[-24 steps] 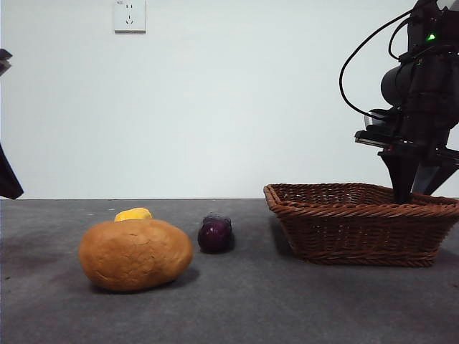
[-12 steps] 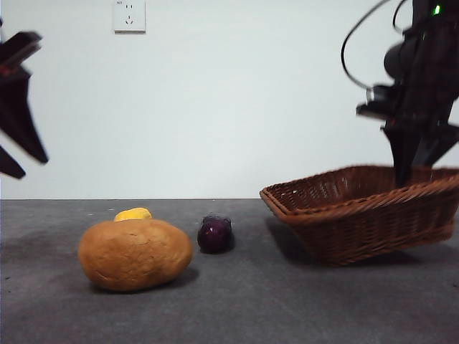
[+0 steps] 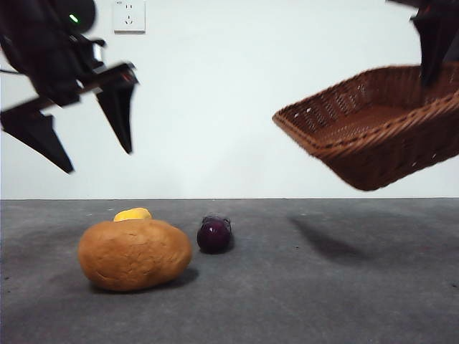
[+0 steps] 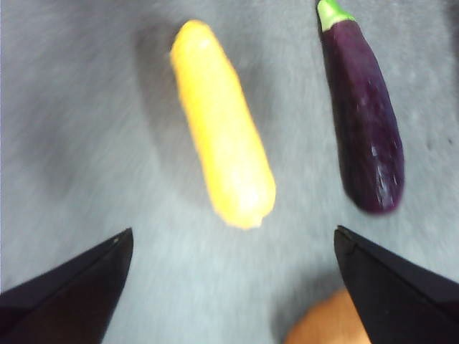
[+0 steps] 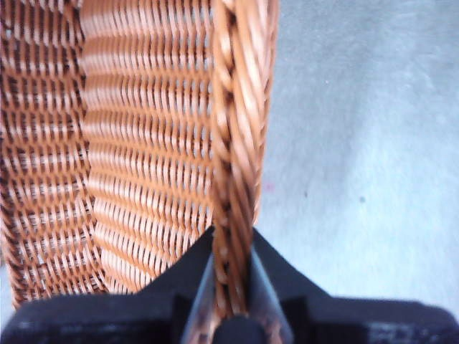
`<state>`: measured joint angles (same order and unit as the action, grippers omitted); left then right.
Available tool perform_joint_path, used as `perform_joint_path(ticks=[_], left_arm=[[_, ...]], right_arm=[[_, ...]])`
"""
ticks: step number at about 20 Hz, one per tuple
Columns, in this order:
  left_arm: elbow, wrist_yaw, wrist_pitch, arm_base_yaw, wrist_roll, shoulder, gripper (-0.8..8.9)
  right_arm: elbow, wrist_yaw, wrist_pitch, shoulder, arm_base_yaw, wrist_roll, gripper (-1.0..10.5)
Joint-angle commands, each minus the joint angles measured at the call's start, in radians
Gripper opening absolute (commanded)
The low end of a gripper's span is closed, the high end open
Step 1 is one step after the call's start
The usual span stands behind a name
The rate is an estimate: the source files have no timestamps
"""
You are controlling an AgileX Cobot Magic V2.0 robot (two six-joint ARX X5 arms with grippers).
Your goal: Help me put the vegetables on the table into the basket
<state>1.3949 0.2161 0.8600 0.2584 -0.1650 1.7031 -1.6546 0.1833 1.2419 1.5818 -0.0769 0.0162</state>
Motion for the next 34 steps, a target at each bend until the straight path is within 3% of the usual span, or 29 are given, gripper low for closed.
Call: perform_joint_path(ticks=[1,13,16,18,23,26,32,34], left_arm=[[0.050,-0.009,0.000,0.024,0.021,0.092,4.73],[0.086,-0.140,-0.085,0.081,0.023,0.262,4.63],[0.086,-0.143,-0.076,0.089,0.027,0.266,3.68],[0.086,-0.148,-0.076,0.090,0.027,0.268,3.62],[0.086,-0.165,-0.069,0.096,0.028,0.270,1.75],[0.086,-0.164,-0.074,0.097,0.039,0.270,-0.09],[0.122,-0.145,-0.003,0.092,0.041,0.242,-0.13],[0.126,-0.073,-0.003,0.092,0.039,0.195,-0.13]], right_arm=[[0.002,0.009,0.014,-0.037,0.000,0.004,-0.2],[0.003,0.006,0.075,-0.108,0.000,0.014,-0.1],[0.003,0.007,0.077,-0.108,-0.001,0.014,-0.1],[0.003,0.006,0.077,-0.108,-0.001,0.014,-0.1],[0.003,0.007,0.095,-0.108,-0.001,0.015,-0.1],[0.003,0.007,0.098,-0.108,-0.001,0.015,-0.1],[0.003,0.006,0.092,-0.107,-0.001,0.014,-0.1],[0.003,0.006,0.090,-0.107,-0.001,0.011,-0.1]])
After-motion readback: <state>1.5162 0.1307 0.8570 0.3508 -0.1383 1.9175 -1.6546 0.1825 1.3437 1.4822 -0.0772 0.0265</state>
